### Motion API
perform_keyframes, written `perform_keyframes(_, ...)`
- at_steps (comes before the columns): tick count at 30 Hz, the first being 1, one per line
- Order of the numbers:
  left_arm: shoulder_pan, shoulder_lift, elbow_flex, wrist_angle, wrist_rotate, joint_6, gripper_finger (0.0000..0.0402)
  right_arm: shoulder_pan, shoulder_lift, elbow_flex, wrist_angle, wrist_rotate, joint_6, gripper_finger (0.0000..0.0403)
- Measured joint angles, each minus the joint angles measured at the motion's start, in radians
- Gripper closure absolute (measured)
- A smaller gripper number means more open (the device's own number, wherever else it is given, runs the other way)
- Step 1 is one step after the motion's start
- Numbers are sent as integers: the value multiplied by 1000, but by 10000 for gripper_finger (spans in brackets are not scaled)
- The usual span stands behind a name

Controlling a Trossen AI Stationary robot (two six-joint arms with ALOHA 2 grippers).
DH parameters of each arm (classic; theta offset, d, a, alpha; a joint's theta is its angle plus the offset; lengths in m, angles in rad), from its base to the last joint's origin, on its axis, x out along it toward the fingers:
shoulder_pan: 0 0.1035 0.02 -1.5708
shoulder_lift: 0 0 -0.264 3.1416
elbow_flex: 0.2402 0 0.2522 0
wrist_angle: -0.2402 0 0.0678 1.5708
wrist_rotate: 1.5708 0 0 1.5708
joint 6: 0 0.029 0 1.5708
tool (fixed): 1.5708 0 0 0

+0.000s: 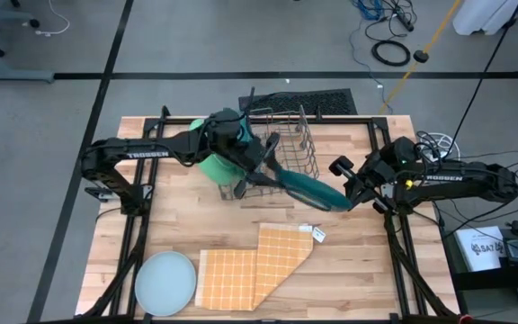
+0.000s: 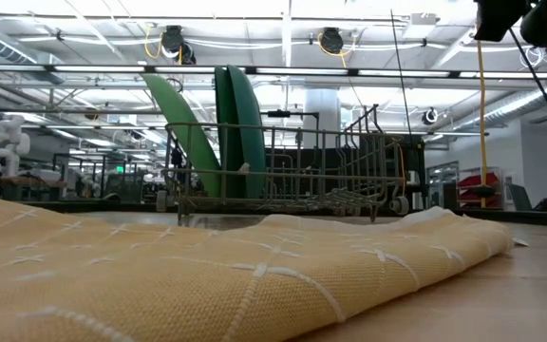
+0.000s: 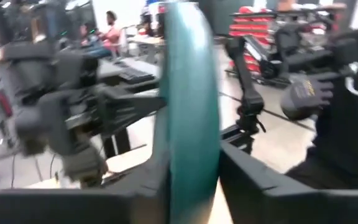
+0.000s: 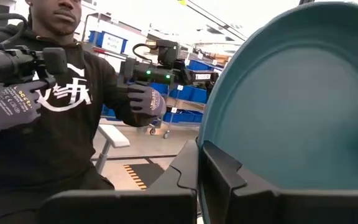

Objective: Sort dishes
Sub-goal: Put the dark green plate on the dish rack

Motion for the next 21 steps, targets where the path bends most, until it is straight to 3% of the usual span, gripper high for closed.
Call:
perform_keyframes(5,-26,-3,0,-11,93,66,379,-1,-2,2,10,14,1,396)
perform_keyframes(12,-38,-9,0,-19,48,77,380,-1,-21,4,-1,102,0,345)
perform_keyframes(21,-36,-62,0,-65,-2,79,380,-23,-106,11,-42,187,7,231)
